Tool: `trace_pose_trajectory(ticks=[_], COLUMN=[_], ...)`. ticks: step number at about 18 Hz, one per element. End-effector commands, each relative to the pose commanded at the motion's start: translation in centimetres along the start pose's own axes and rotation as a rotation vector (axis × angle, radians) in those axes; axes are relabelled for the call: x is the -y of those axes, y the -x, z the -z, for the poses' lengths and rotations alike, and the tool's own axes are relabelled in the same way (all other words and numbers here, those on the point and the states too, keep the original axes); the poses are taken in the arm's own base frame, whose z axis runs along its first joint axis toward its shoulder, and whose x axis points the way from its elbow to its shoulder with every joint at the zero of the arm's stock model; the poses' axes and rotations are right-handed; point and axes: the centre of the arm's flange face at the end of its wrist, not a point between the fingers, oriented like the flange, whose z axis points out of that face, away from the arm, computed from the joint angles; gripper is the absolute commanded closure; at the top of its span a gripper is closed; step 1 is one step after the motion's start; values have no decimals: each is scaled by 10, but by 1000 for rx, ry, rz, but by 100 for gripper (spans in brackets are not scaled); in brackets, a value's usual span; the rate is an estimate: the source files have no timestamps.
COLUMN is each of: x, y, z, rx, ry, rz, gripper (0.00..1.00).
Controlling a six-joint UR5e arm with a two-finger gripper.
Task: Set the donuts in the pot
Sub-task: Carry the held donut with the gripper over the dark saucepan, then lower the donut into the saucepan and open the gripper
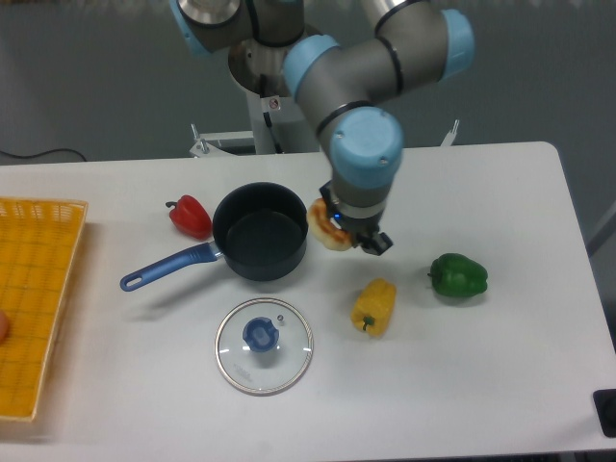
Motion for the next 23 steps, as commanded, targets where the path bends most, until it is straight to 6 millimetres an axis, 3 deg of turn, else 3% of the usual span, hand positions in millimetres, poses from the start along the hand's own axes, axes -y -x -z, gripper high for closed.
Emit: trace_pose_trajectory(ticks=[5, 10, 13, 16, 23], x=[42, 57, 61, 69, 79], y=[-44, -75, -82, -96, -102], z=[-16, -23, -26, -43, -44], rx=[0, -4, 17, 9, 11], ry=[74, 92, 145, 185, 179], rz=[-25, -40, -54, -42, -31], gripper=[67, 66, 65, 60, 52])
